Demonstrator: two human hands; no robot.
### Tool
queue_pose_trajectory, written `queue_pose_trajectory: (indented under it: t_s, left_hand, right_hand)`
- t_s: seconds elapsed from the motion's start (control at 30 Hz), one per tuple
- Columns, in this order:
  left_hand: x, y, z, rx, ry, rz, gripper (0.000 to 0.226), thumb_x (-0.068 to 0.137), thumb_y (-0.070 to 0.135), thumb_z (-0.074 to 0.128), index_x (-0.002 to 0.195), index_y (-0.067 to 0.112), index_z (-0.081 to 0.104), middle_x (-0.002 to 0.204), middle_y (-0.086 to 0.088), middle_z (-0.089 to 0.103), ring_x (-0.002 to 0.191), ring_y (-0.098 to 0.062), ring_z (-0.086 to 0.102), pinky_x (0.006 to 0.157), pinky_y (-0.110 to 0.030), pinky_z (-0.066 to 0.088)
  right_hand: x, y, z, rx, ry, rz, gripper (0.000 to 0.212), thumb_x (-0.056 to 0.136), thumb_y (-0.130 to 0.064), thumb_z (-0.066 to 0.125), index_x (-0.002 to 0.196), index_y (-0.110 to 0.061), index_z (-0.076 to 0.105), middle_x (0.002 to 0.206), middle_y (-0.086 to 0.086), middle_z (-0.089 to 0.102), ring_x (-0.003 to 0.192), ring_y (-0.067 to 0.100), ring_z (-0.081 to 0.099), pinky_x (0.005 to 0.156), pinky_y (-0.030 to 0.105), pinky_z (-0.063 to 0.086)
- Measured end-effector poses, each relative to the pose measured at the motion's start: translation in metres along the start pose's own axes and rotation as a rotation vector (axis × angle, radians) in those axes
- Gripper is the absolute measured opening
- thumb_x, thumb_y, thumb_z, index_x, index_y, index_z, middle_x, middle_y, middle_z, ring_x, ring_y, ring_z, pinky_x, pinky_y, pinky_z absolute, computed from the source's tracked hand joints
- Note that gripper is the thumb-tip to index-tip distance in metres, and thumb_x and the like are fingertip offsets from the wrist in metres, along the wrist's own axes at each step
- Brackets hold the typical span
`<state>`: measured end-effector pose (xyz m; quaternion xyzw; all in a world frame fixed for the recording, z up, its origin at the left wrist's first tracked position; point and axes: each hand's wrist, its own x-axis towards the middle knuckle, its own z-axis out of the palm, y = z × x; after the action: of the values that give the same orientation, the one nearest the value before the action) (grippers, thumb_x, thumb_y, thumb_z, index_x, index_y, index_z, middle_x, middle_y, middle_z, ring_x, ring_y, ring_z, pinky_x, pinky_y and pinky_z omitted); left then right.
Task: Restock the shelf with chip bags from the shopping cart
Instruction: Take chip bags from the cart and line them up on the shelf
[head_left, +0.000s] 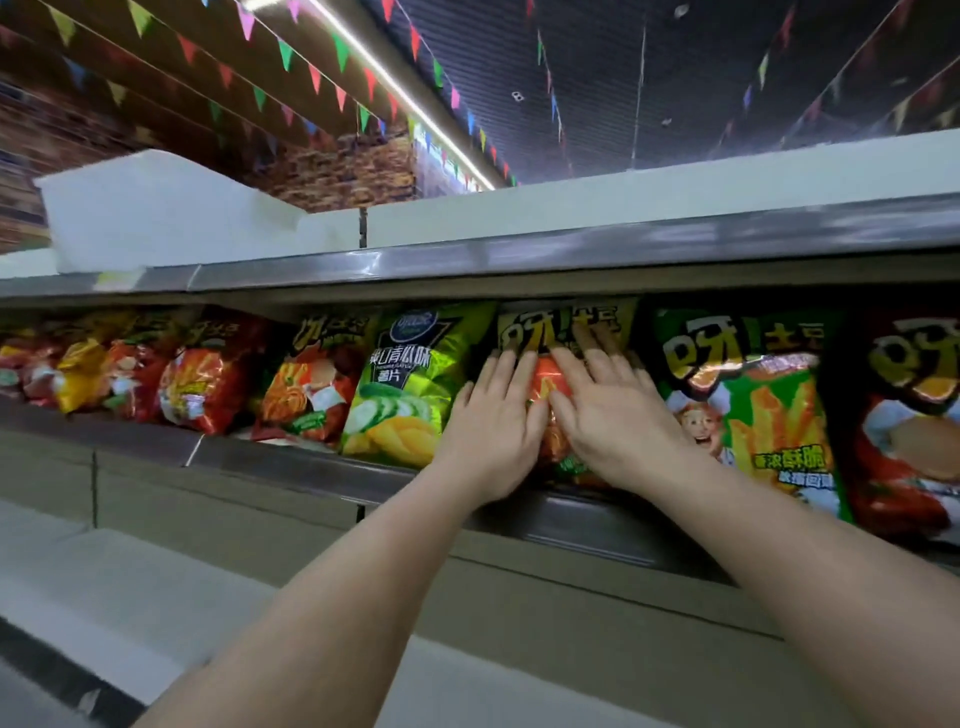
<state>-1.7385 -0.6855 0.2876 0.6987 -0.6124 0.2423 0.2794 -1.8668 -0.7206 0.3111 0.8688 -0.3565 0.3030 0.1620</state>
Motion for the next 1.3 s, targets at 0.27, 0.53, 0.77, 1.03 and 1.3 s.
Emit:
queue_pose_trajectory:
  t_s: [0.27, 0.53, 0.77, 1.03, 1.3]
  left_hand:
    - [0.001, 0.004, 0.012, 0.051, 0.024, -0.031, 0.079, 0.081, 0.053, -0.003, 0.153, 0.021, 0.003, 0.161, -0.001, 0.000, 0.147, -0.017, -0.002, 0.117, -0.037, 0.001]
    - [-0.016, -0.020, -0.010, -0.034, 0.258, -0.016, 0.070, 0.087, 0.048, 0.017, 0.142, 0.011, 0.040, 0.146, -0.013, 0.038, 0.138, -0.029, 0.030, 0.112, -0.039, 0.021]
    - [-0.013, -0.094, -0.033, -0.078, 0.426, -0.104, 0.072, 0.082, 0.045, 0.019, 0.134, 0.005, 0.049, 0.136, -0.016, 0.048, 0.129, -0.031, 0.041, 0.106, -0.039, 0.030]
    - [-0.008, -0.220, -0.039, -0.168, 0.340, -0.159, 0.053, 0.094, 0.037, 0.028, 0.139, 0.012, 0.043, 0.143, -0.008, 0.042, 0.135, -0.022, 0.033, 0.111, -0.034, 0.023]
    - [0.021, -0.296, -0.033, -0.398, 0.175, -0.281, 0.053, 0.100, 0.036, 0.034, 0.146, 0.010, 0.030, 0.146, -0.017, 0.037, 0.136, -0.031, 0.032, 0.110, -0.038, 0.025]
  right_hand:
    - [0.002, 0.009, 0.010, 0.010, -0.004, -0.004, 0.052, 0.101, -0.037, 0.018, 0.150, -0.022, 0.009, 0.149, 0.008, 0.026, 0.133, 0.025, 0.029, 0.108, 0.039, 0.023]
    - [0.008, -0.007, -0.001, 0.016, 0.089, 0.035, 0.053, 0.097, -0.036, 0.032, 0.145, -0.015, 0.029, 0.145, 0.018, 0.034, 0.132, 0.032, 0.030, 0.107, 0.043, 0.023]
    - [0.031, -0.078, 0.005, 0.208, 0.305, -0.221, 0.057, 0.082, -0.032, 0.038, 0.132, -0.008, 0.051, 0.141, 0.017, 0.044, 0.139, 0.032, 0.028, 0.114, 0.041, 0.020]
    - [0.067, -0.134, 0.058, -0.080, 0.068, -0.106, 0.101, 0.059, -0.075, -0.024, 0.149, -0.034, -0.005, 0.159, 0.002, -0.005, 0.145, 0.018, -0.010, 0.116, 0.038, -0.003]
    - [0.067, -0.134, 0.065, -0.019, -0.026, 0.073, 0.083, 0.048, -0.088, -0.026, 0.125, -0.057, -0.023, 0.158, -0.007, -0.007, 0.144, 0.012, -0.009, 0.109, 0.021, -0.010]
